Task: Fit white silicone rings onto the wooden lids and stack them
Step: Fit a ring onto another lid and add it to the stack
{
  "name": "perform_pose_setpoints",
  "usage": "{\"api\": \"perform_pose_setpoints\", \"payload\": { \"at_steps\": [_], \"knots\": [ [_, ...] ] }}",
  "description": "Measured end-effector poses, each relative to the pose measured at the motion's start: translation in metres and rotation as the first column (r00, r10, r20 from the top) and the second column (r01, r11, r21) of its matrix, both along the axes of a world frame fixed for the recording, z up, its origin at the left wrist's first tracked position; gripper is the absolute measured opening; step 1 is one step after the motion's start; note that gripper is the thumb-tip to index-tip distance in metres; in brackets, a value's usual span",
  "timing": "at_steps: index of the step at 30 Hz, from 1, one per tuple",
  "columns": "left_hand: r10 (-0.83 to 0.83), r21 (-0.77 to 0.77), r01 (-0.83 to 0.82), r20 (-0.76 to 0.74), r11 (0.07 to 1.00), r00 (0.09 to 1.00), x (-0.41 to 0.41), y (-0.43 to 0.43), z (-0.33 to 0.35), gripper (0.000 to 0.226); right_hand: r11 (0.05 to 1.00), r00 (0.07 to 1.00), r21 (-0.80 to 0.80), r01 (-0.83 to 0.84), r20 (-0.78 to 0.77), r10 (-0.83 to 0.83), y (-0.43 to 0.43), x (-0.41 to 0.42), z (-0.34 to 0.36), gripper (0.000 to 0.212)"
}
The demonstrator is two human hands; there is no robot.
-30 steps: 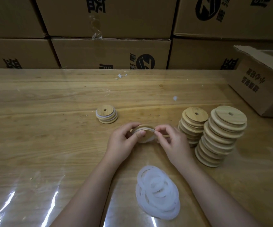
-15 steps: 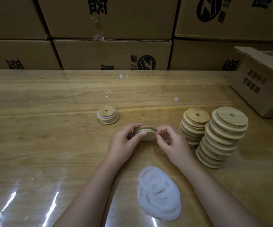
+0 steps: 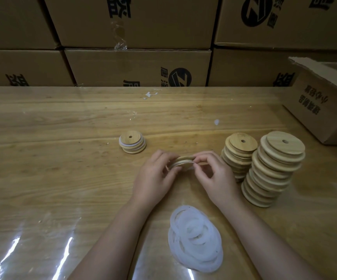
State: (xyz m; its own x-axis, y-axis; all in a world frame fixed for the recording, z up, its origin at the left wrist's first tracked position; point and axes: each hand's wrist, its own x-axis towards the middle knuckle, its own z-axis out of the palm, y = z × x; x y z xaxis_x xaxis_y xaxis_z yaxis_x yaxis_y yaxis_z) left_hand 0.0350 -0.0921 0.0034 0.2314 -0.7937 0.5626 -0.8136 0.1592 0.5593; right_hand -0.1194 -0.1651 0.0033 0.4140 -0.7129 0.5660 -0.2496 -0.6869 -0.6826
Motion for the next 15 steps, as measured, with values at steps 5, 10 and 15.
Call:
{"api": "perform_pose_setpoints", "payload": {
  "at_steps": [5, 10, 15],
  "knots": [
    [-0.027, -0.025, 0.025, -0.089, 0.999, 0.996, 0.0033, -0.0013, 0.0003, 0.023, 1.0, 0.999, 0.029, 0.004, 0.037, -0.005, 0.0006, 0.001, -0.0011, 0.009],
    [-0.048, -0.034, 0.044, -0.148, 0.998, 0.988, 0.0048, -0.0023, -0.0013, 0.023, 0.999, 0.999, 0.022, 0.025, 0.041, -0.026, -0.0006, 0.0007, -0.0008, 0.009],
    [-0.054, -0.037, 0.046, -0.245, 0.998, 0.968, 0.0058, -0.0033, -0.0032, 0.025, 0.997, 0.998, -0.068, 0.027, -0.055, -0.031, -0.0015, -0.0015, -0.0004, 0.006]
  ]
}}
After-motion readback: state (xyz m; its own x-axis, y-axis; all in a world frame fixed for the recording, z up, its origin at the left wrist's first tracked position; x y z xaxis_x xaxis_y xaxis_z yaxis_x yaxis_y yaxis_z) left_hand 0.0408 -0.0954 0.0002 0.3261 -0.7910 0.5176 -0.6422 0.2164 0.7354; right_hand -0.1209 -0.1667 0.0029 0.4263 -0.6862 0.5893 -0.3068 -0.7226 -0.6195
